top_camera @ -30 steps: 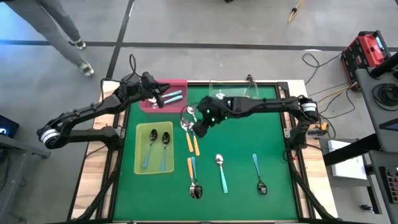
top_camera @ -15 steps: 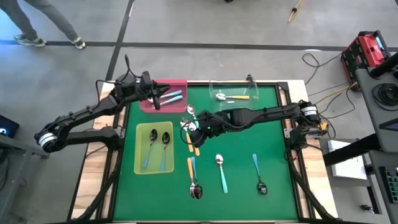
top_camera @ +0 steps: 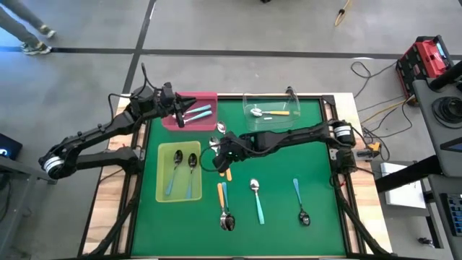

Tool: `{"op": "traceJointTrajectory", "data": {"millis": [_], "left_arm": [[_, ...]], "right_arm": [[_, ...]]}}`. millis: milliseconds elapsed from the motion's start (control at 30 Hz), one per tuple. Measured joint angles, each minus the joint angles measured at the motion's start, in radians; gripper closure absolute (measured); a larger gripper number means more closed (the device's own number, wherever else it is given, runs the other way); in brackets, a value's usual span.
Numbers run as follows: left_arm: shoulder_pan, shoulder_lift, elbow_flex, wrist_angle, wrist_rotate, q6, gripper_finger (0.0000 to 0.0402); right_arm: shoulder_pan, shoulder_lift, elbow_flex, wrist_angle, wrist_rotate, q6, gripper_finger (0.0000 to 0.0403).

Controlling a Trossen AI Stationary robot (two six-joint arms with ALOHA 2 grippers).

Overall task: Sort silverware by color (type)
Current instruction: Put the yellow spoon into the transparent bin

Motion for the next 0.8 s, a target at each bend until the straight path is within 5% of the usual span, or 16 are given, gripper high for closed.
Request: {"op": "traceJointTrajectory", "data": {"millis": [233,567,800], "left_arm": [[-0.006,0.0,-0.001,0.001,0.015,-0.026,0.0374],[-0.02,-0.002,-0.008,0.003,0.015,-0.029,0.0374],[-0.021,-0.003,-0.018,0.001,0.015,-0.029,0.0374]], "right_arm": [[-0.008,0.105,0.096,-0.082,0.0,-0.007,0.0257],[-0.018,0.349,0.421,-0.468,0.059,-0.007,0.0257],[-0.019,0.471,0.59,-0.556,0.078,-0.026,0.0257]]}}
